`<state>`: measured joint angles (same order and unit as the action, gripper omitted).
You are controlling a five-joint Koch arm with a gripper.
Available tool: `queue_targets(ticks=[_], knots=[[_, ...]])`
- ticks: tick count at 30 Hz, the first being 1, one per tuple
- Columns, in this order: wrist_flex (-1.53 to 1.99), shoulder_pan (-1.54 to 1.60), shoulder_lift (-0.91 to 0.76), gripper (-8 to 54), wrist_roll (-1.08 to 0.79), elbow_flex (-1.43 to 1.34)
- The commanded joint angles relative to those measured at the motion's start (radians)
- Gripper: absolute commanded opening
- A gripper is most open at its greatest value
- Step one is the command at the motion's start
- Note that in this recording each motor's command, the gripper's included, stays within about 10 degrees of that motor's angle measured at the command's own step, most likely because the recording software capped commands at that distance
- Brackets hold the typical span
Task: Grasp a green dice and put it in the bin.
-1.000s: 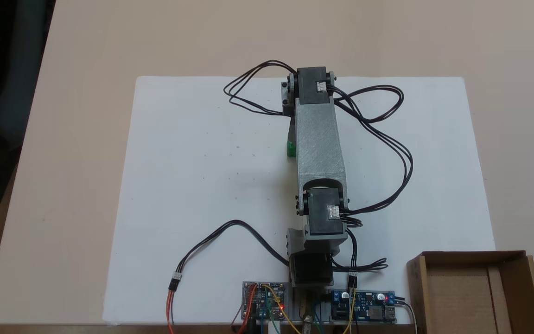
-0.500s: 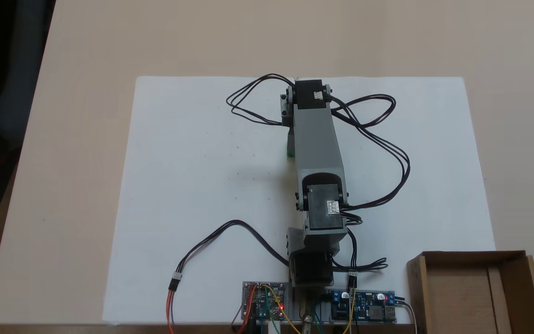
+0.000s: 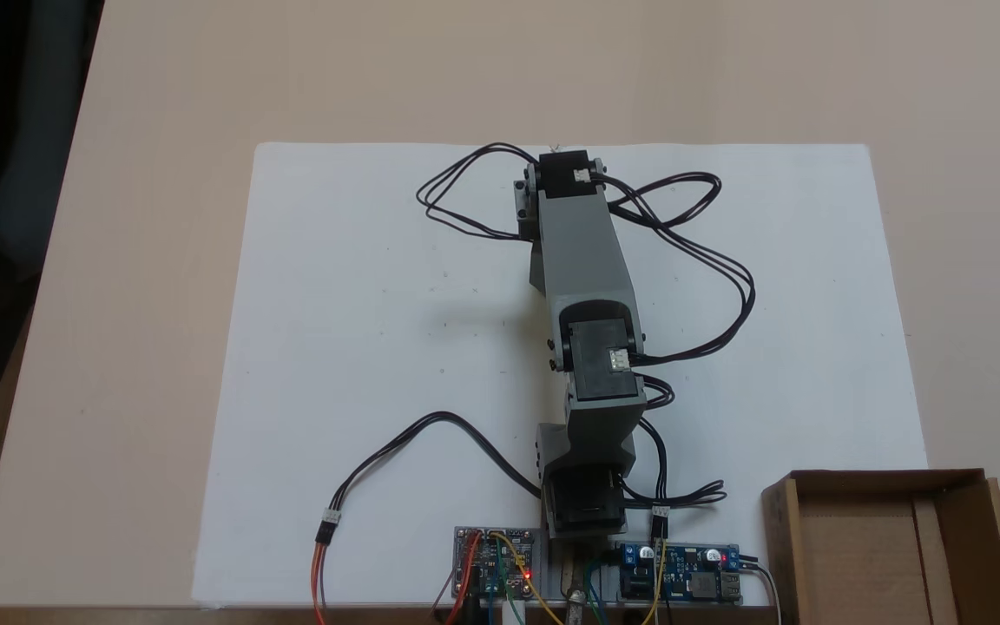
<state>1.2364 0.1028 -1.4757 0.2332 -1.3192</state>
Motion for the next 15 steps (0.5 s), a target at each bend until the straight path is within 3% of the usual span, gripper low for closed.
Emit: queue_targets(ticks=[1, 15], knots=[[-0.009, 0.011, -0.012, 41.1, 0.051, 0.003], [-0.121, 0.012, 0.003, 41.7, 0.051, -0.066]])
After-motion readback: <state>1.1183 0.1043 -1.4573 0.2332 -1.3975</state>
